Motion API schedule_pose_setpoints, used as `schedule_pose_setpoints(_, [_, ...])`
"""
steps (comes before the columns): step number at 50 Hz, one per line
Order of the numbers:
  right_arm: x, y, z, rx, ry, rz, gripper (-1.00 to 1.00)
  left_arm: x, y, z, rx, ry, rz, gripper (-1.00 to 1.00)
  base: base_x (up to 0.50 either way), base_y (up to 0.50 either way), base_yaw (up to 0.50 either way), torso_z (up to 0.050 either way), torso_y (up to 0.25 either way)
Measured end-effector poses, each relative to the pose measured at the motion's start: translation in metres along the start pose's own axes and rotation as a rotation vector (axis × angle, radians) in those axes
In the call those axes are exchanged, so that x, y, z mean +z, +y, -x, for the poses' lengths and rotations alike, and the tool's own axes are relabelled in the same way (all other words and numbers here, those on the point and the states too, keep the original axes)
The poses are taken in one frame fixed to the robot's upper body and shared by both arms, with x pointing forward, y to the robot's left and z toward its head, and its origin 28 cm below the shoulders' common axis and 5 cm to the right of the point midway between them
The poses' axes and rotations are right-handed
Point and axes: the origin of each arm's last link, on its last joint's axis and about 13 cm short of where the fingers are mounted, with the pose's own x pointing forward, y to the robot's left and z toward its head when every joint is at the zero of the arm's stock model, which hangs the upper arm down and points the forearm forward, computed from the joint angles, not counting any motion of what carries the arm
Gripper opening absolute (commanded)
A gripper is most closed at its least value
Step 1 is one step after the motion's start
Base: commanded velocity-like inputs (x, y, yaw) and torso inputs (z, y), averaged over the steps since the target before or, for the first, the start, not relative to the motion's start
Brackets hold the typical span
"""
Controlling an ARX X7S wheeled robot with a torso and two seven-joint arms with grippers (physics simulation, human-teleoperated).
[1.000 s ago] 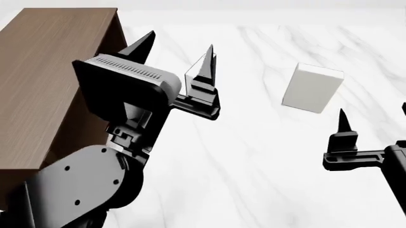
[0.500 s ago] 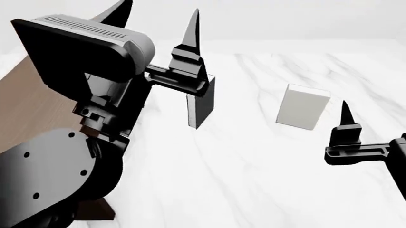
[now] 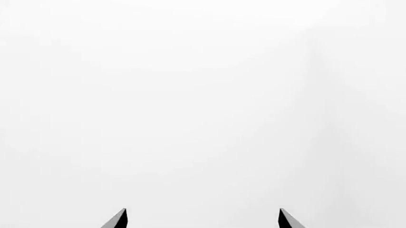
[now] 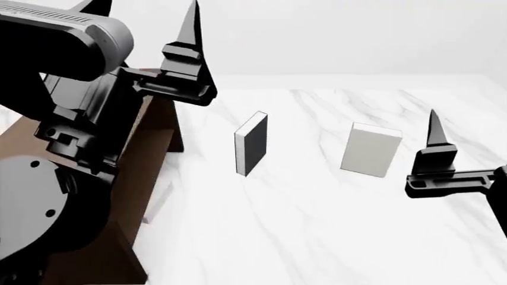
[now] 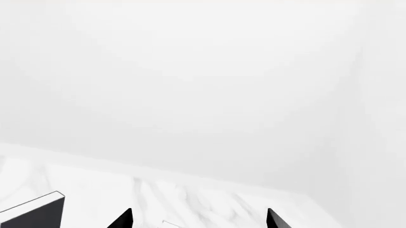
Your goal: Pick up the book on the right and place it under the cabinet shelf.
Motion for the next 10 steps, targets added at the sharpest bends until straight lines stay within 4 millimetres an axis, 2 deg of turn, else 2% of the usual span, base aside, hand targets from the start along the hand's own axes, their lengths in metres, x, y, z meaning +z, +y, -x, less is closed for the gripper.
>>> schedule_pose_setpoints(10, [0.002, 0.002, 0.0, 0.002, -0.025, -0.003, 1.0, -0.004, 0.013, 0.009, 0.055, 0.037, -0.019, 1.0, 0.0, 0.0, 0.0, 0.0, 0.25])
